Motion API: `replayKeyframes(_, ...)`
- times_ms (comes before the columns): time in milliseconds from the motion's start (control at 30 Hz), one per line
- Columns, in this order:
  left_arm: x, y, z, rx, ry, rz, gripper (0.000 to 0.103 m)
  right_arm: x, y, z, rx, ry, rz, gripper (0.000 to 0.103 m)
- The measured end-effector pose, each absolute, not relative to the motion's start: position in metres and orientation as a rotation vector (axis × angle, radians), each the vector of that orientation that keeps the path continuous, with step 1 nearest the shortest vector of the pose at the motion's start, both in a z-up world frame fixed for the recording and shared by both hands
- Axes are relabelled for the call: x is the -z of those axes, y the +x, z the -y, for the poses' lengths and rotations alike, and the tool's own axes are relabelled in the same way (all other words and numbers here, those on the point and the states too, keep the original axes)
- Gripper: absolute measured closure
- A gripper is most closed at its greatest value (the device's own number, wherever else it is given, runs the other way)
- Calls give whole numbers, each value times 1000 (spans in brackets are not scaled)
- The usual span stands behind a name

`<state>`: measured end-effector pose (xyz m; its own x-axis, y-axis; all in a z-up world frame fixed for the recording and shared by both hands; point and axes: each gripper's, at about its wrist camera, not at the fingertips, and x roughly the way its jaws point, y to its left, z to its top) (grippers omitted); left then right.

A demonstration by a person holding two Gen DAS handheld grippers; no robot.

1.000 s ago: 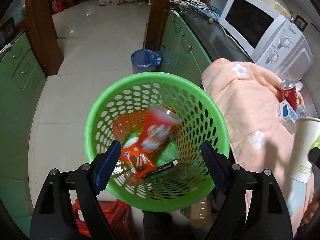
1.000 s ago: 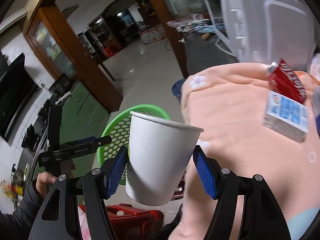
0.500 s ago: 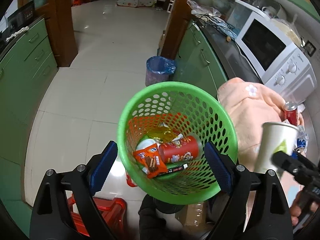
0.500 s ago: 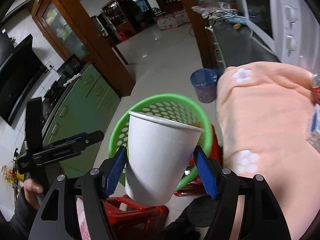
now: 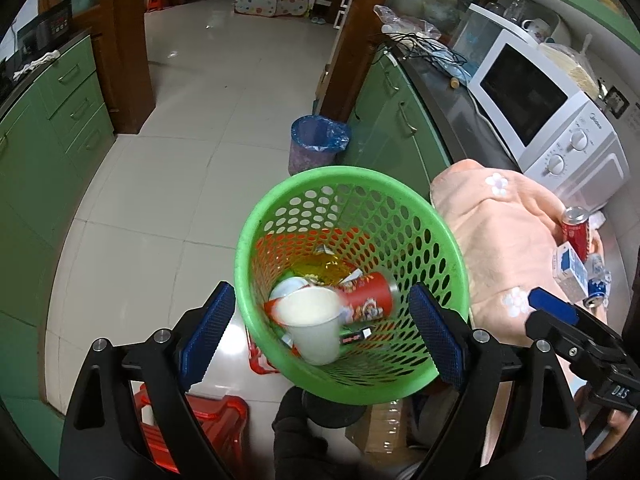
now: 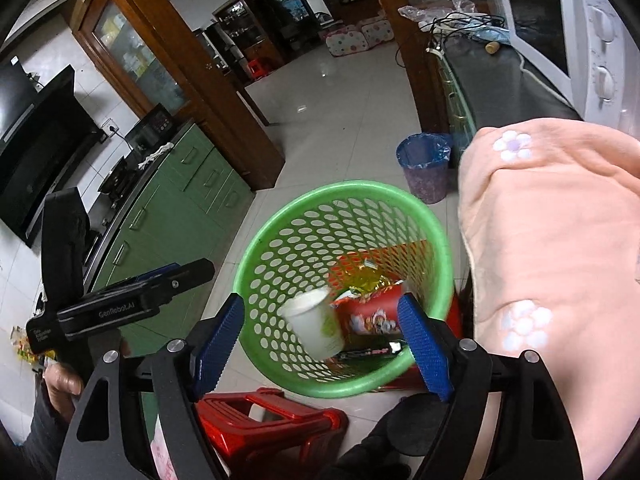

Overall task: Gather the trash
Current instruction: 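Grasp the red Coca-Cola can with the right gripper while the left gripper grasps the blue-white milk carton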

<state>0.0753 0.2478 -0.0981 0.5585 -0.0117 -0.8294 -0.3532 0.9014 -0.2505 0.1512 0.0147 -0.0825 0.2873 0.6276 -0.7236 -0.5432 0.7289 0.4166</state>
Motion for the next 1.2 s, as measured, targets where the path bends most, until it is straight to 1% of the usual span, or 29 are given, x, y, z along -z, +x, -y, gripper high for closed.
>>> replayKeyframes(200,92,80,-236,-179,-397,-958,16,76,147,16,-728,95,-987,27)
replayKeyframes(533,92,98,-201,-103,-354,-977,16,74,153,94,-554,59,-959,26)
replayKeyframes(667,91,107,-184,-66,-328,-982,16,77,162,135,-471,48,-959,25)
replayKeyframes(733,91,111,-175,-50,-318,-985,16,78,166,149,-439,48,-960,23)
replayKeyframes(867,90,119,-160,-27,-298,-993,15,78,182,180,-378,9,-954,23)
replayKeyframes(1200,95,135,-140,-2,-271,-1016,14,68,224,226,-312,-128,-914,22)
